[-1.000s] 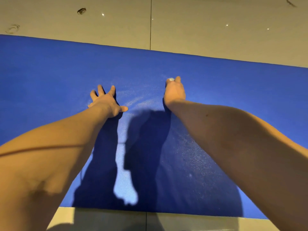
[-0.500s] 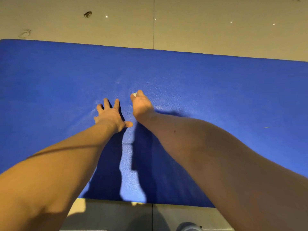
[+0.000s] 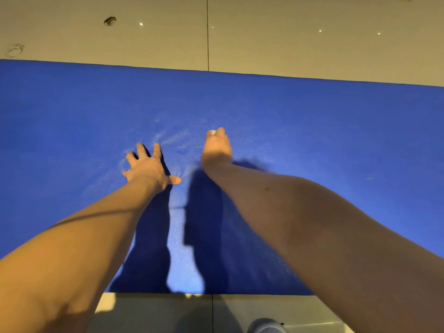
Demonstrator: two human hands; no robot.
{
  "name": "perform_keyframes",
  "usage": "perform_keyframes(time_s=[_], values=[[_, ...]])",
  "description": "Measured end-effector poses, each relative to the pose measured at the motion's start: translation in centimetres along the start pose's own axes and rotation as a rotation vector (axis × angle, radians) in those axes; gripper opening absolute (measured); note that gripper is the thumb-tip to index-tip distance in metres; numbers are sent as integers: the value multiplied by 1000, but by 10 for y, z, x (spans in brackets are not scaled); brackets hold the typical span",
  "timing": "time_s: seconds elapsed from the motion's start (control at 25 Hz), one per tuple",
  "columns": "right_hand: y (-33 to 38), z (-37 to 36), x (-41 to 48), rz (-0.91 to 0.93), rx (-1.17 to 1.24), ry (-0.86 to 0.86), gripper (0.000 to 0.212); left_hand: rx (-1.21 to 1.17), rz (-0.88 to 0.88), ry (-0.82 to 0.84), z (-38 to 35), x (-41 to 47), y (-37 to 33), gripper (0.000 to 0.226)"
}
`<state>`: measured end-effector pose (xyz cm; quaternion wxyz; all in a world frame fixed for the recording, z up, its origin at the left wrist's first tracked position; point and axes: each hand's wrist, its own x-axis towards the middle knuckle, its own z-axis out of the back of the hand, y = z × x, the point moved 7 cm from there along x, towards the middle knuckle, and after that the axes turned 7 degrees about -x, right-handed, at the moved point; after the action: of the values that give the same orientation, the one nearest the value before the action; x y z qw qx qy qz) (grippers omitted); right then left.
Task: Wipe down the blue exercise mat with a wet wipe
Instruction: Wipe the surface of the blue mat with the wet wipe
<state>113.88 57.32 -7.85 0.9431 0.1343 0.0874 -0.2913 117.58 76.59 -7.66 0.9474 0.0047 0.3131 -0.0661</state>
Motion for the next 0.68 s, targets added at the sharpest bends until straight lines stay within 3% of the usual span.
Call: perform_keyframes(time_s=[0.12, 0.24, 0.48, 0.6, 0.68], values=[[46, -15, -25, 214, 27, 85, 30, 4, 6, -5, -1, 1, 1, 131], [36, -12, -21, 259, 26, 110, 29, 2, 6, 1, -1, 0, 2, 130], [-45, 13, -4, 23, 24, 2, 31, 7, -1, 4, 1, -2, 3, 129], [-43, 12, -3, -83, 26, -2, 36, 6, -4, -5, 0, -3, 4, 129], [-16, 2, -14, -43, 35, 31, 38, -7, -8, -13, -1, -5, 8, 127]])
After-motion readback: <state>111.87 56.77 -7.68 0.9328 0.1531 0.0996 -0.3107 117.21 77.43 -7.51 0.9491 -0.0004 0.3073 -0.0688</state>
